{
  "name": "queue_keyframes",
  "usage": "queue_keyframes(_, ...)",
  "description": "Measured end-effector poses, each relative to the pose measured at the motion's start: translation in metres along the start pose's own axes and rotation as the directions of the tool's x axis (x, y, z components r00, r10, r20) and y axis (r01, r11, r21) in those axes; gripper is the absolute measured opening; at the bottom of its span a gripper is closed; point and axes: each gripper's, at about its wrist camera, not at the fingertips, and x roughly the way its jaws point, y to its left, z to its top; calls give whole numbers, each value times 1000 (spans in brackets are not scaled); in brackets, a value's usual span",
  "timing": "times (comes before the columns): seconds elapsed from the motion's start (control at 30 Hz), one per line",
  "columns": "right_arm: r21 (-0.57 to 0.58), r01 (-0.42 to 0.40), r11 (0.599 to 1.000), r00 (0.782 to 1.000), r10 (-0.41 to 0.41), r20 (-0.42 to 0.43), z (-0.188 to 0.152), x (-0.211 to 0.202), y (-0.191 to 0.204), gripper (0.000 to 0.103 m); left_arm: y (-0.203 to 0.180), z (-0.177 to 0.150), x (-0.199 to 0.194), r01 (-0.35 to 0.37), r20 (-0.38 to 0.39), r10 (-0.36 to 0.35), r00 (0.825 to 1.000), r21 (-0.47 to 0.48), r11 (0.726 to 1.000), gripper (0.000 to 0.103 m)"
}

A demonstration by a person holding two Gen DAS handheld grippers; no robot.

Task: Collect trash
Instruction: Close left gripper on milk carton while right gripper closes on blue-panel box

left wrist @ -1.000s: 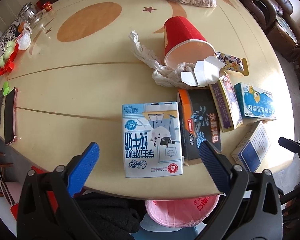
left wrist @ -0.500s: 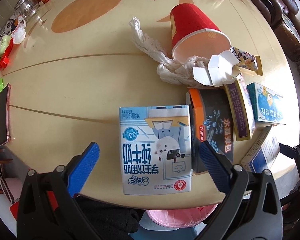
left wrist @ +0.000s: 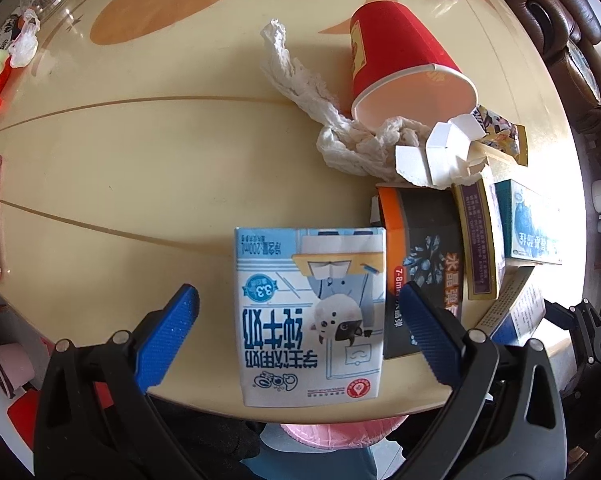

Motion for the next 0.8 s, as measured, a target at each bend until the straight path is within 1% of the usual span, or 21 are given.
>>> queue_keyframes(0.13,-7,2,1000,1000,-2,-10,-1,-1,-2,97,2,8,3,6,-16,-6,1000,-4,1000,98)
queue_keyframes(0.23,-15,14,1000,1000,-14,-13,0,0,1,97,3,9,3,-5,-14,5,1000,-6,1000,98)
queue_keyframes(0.37,-28,38,999,999,-38,-18,0,3,7,97,9,9,7,20,-20,-21,1000,-11,1000,96)
queue_keyframes(0.43,-30,50,998,999,-50,-17,0,4,8,97,11,8,8,27,-23,-28,999,-13,1000,93)
queue_keyframes(0.53,-31,62,998,998,-62,-20,0,5,10,97,14,8,7,59,-31,-60,998,-14,998,86)
queue_keyframes(0.63,-39,75,996,997,-77,-32,2,7,14,97,12,10,9,59,-33,-59,998,-5,998,84)
queue_keyframes(0.8,-75,123,989,991,-127,-39,0,12,25,97,4,12,9,57,-32,-56,998,20,998,79)
